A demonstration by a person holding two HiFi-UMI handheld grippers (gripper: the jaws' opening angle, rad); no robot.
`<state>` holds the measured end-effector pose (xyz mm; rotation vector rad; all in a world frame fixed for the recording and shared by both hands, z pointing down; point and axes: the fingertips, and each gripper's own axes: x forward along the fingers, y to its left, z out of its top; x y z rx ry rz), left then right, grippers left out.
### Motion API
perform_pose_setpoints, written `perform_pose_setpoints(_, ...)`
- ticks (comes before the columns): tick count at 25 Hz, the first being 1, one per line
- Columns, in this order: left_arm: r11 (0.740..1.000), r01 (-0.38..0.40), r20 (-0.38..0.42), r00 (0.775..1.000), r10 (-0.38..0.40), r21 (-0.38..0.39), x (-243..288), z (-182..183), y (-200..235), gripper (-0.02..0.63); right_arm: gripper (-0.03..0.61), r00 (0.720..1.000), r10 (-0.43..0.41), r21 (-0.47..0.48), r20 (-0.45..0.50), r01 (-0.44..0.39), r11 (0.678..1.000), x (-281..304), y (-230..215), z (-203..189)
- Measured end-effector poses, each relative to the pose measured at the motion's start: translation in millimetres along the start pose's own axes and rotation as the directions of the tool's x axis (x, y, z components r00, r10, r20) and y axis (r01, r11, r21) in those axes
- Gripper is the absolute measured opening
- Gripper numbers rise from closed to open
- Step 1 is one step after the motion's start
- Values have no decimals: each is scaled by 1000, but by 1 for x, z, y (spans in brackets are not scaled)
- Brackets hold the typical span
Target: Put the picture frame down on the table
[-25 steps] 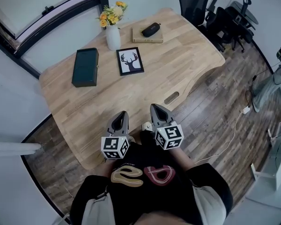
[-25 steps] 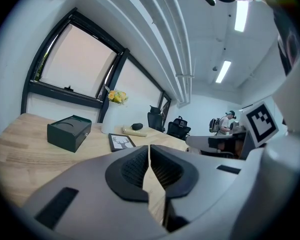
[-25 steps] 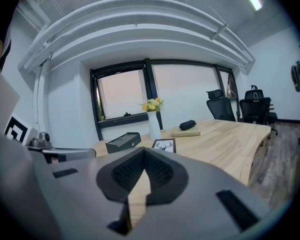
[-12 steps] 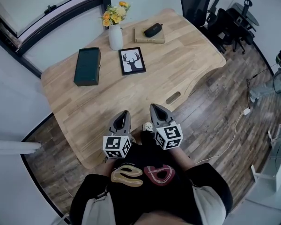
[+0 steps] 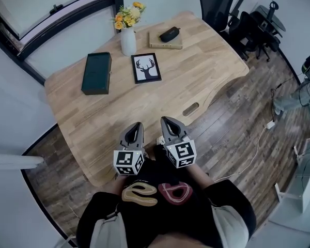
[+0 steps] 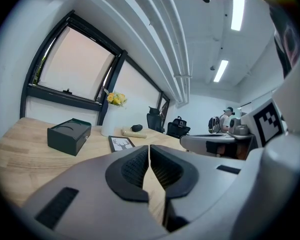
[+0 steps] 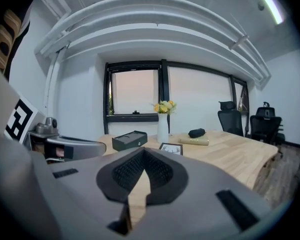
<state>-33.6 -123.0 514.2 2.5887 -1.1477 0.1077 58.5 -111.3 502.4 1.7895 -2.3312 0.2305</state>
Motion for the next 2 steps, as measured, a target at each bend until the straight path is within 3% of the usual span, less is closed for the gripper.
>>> perform_pose_setpoints(2, 1000, 0, 4, 1000, 0, 8, 2, 1, 1, 23, 9, 1000, 3, 0, 5, -3, 1000, 3, 1, 0)
